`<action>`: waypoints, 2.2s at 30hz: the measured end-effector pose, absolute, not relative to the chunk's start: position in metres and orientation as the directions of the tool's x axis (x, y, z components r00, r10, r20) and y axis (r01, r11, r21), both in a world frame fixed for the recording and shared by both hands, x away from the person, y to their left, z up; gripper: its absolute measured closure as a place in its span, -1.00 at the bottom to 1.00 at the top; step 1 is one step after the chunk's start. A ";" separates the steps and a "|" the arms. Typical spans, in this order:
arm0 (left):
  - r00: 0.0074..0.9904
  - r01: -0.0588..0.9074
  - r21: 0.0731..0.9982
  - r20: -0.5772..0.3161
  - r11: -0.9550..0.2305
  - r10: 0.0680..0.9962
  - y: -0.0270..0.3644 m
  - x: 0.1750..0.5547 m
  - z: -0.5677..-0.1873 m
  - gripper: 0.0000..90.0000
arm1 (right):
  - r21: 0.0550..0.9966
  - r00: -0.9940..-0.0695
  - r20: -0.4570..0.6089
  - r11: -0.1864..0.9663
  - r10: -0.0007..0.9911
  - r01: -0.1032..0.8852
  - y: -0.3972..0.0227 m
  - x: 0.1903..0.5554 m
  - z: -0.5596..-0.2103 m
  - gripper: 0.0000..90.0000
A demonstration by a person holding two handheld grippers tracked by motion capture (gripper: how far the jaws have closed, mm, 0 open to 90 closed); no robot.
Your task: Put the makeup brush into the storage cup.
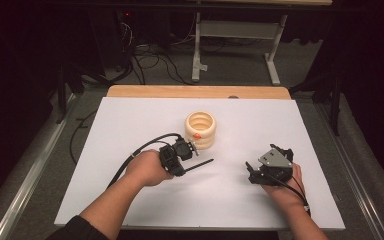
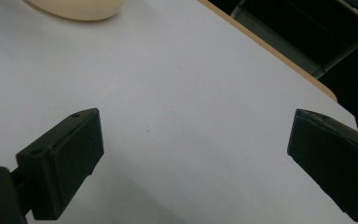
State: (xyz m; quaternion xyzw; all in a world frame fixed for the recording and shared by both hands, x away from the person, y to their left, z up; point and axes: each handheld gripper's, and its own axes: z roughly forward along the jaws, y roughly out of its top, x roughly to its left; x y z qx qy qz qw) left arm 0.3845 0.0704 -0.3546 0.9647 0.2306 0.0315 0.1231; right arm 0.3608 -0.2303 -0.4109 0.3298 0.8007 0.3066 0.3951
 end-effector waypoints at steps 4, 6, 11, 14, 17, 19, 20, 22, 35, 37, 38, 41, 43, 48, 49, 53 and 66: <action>0.891 0.437 0.252 0.008 -0.863 0.453 0.071 0.384 -0.354 0.85 | 0.724 -0.466 -0.482 0.636 0.742 0.266 -0.227 0.359 -0.410 -0.89; 0.890 0.439 0.252 0.010 -0.863 0.456 0.072 0.384 -0.353 0.85 | 0.711 -0.461 -0.503 0.654 0.731 0.259 -0.225 0.357 -0.410 -0.89; 0.890 0.437 0.248 0.016 -0.864 0.455 0.073 0.384 -0.350 0.85 | 0.667 -0.467 -0.567 0.711 0.679 0.224 -0.221 0.356 -0.410 -0.89; 0.892 0.433 0.243 0.024 -0.868 0.452 0.073 0.384 -0.346 0.85 | 0.661 -0.463 -0.573 0.715 0.677 0.227 -0.218 0.354 -0.411 -0.89; 0.893 0.429 0.247 0.030 -0.869 0.450 0.073 0.383 -0.341 0.85 | 0.641 -0.466 -0.598 0.738 0.652 0.211 -0.216 0.353 -0.411 -0.89; 0.894 0.426 0.244 0.035 -0.871 0.447 0.073 0.383 -0.339 0.85 | 0.620 -0.469 -0.619 0.759 0.630 0.201 -0.216 0.352 -0.410 -0.88; 0.894 0.427 0.241 0.037 -0.872 0.447 0.073 0.383 -0.338 0.85 | 0.615 -0.467 -0.626 0.764 0.625 0.198 -0.215 0.352 -0.410 -0.88; 0.895 0.424 0.238 0.038 -0.874 0.445 0.073 0.383 -0.338 0.85 | 0.612 -0.459 -0.636 0.768 0.621 0.190 -0.212 0.350 -0.410 -0.88; 0.899 0.417 0.232 0.041 -0.879 0.437 0.069 0.384 -0.341 0.85 | 0.505 -0.463 -0.729 0.853 0.504 0.133 -0.201 0.345 -0.412 -0.87; 0.899 0.415 0.232 0.042 -0.880 0.435 0.068 0.384 -0.342 0.85 | 0.488 -0.465 -0.739 0.863 0.488 0.130 -0.200 0.344 -0.413 -0.86; 0.900 0.414 0.229 0.043 -0.881 0.434 0.068 0.384 -0.342 0.85 | 0.478 -0.470 -0.745 0.870 0.473 0.119 -0.199 0.345 -0.414 -0.86; 0.901 0.412 0.225 0.044 -0.883 0.432 0.067 0.384 -0.342 0.85 | 0.439 -0.479 -0.765 0.892 0.431 0.102 -0.196 0.344 -0.416 -0.86; 0.902 0.410 0.221 0.045 -0.885 0.430 0.067 0.384 -0.343 0.85 | 0.432 -0.477 -0.771 0.897 0.422 0.096 -0.194 0.344 -0.417 -0.85; 0.906 0.401 0.220 0.046 -0.889 0.420 0.065 0.383 -0.343 0.85 | 0.407 -0.483 -0.783 0.910 0.393 0.080 -0.190 0.342 -0.419 -0.83; 0.907 0.400 0.217 0.047 -0.891 0.419 0.064 0.383 -0.343 0.85 | 0.417 -0.479 -0.777 0.904 0.408 0.095 -0.188 0.340 -0.421 -0.82; 0.913 0.387 0.201 0.053 -0.900 0.404 0.062 0.383 -0.345 0.85 | 0.375 -0.481 -0.803 0.926 0.352 0.051 -0.186 0.340 -0.421 -0.78; 0.922 0.364 0.182 0.071 -0.913 0.381 0.053 0.383 -0.347 0.85 | 0.320 -0.472 -0.833 0.947 0.288 0.014 -0.176 0.334 -0.425 -0.61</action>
